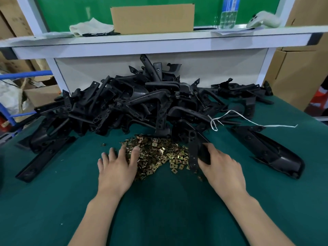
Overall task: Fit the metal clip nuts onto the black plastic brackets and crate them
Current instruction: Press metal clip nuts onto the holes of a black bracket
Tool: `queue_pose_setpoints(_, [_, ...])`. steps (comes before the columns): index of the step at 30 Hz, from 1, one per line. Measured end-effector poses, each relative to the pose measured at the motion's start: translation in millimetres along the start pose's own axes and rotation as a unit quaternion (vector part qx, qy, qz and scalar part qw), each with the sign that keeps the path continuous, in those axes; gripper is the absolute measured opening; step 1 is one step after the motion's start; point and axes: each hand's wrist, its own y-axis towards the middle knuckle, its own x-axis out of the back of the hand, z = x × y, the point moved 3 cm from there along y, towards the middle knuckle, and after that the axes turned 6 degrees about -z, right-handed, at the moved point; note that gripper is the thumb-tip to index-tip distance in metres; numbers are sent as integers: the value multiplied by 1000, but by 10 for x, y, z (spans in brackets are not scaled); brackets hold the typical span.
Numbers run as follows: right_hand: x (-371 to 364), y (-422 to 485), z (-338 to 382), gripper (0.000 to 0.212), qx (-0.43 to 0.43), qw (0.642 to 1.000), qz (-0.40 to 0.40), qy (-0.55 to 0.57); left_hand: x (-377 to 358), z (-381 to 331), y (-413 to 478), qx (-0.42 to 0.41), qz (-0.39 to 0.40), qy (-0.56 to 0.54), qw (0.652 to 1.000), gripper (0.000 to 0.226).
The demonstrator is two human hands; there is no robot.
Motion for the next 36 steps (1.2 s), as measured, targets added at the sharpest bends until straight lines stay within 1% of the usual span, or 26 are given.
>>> queue_pose_setpoints(4, [-12, 0, 11, 45, 0, 1000, 15, -4, -88, -138, -86, -44, 43, -50, 997, 87])
queue_pose_setpoints(7, [-11, -9, 19, 46, 7, 1000, 16, -6, -121, -184, -126, -70, 125, -73, 987, 96])
queue_pose_setpoints(9, [-4, -14, 17, 46, 9, 1000, 8, 0, -163, -205, -191, -117, 168, -52, 977, 100])
queue_pose_setpoints(10, [-4, -14, 17, 46, 10, 1000, 5, 1, -189, -216, -223, -146, 167, -20, 975, 99])
queue_pose_setpoints(12, [-15, -11, 15, 46, 9, 1000, 7, -1, -222, -249, -222, -180, 127, 22, 975, 93])
queue_pose_setpoints(14, [-21, -9, 11, 45, 3, 1000, 12, -2, -219, -282, -155, -182, 89, 26, 979, 84])
queue_pose_setpoints(17, [-16, -9, 11, 43, 0, 1000, 9, 3, -236, -302, -63, -193, 56, 66, 977, 71])
queue_pose_setpoints(21, [-24, 0, 16, 45, 5, 1000, 15, -3, -270, -341, -63, -188, 18, 83, 979, 59])
queue_pose_setpoints(25, [-20, -7, 18, 44, 3, 1000, 19, 2, -260, -416, -122, -194, -33, 137, 971, 47])
queue_pose_setpoints(29, [-22, 3, 17, 44, 5, 1000, 18, -1, -250, -464, -178, -212, -53, 130, 967, 34])
queue_pose_setpoints(32, [-33, 5, 18, 45, 6, 1000, 24, -6, -234, -477, -116, -212, -61, 118, 968, 29])
queue_pose_setpoints(36, [-34, -1, 18, 45, 8, 1000, 21, -5, -167, -449, 4, -179, -83, 37, 980, 25])
